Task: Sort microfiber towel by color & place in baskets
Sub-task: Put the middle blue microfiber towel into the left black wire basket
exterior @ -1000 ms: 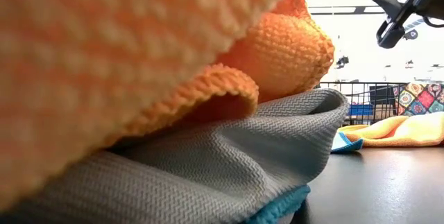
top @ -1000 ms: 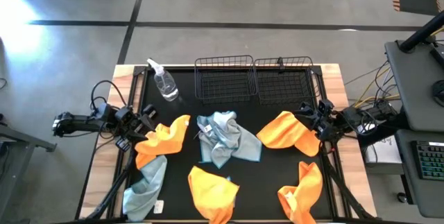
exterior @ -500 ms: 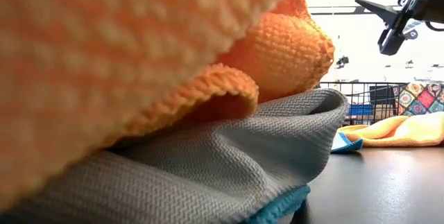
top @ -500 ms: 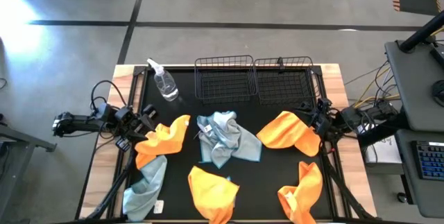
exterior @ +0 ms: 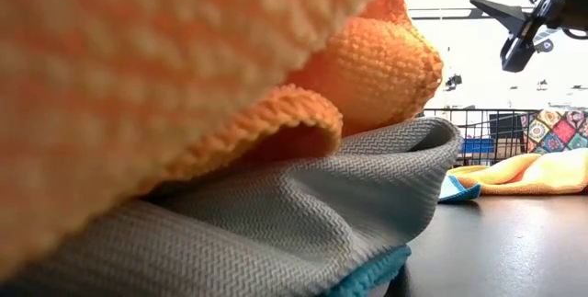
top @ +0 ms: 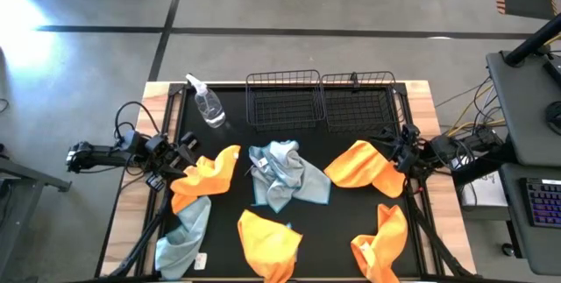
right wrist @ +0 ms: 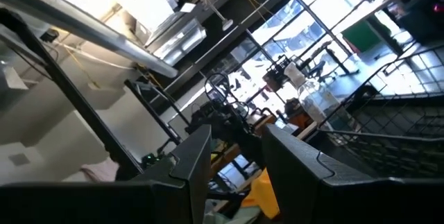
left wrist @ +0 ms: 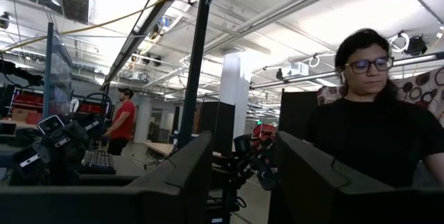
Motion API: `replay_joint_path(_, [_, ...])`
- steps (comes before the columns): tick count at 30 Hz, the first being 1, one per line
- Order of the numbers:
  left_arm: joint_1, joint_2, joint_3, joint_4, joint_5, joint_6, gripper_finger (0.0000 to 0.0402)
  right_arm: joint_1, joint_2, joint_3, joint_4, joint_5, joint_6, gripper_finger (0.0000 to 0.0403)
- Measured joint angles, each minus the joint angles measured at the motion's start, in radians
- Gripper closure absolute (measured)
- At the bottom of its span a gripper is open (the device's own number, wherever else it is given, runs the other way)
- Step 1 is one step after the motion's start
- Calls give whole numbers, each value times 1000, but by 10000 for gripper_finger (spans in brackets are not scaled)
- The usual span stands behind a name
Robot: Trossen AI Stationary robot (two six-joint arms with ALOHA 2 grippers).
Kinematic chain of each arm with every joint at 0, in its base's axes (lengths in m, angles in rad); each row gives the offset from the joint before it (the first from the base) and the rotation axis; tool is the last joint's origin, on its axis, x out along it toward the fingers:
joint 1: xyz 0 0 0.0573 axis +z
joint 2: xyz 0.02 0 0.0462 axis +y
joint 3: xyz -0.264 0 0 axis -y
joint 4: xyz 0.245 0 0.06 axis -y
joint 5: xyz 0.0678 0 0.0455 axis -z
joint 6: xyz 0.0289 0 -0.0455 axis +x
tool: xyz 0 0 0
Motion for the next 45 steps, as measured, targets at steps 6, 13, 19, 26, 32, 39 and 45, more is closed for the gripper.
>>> replay_joint_path(6, [0, 0, 0, 0, -1, 0, 260, 0, 0, 0, 0, 0, -7, 280])
replay_joint_path(13, [0, 0, 0, 1, -192, 0, 260, 0, 0, 0, 0, 0, -7, 280])
replay_joint_path(19, [0, 0, 0, 25, -583, 0, 260, 0, 0, 0, 0, 21, -6, 280])
replay_joint_path(26, [0, 0, 0, 29, -865, 1, 260, 0, 0, 0, 0, 195, 17, 280])
replay_joint_path(32, [0, 0, 0, 29, -917, 1, 260, 0, 0, 0, -6, 241, 20, 280])
replay_joint_path(39, [1, 0, 0, 39, -1120, -61, 260, 0, 0, 0, -6, 243, 21, 280])
replay_joint_path(45, [1, 0, 0, 39, -1075, -183, 260, 0, 0, 0, -6, 238, 94, 280])
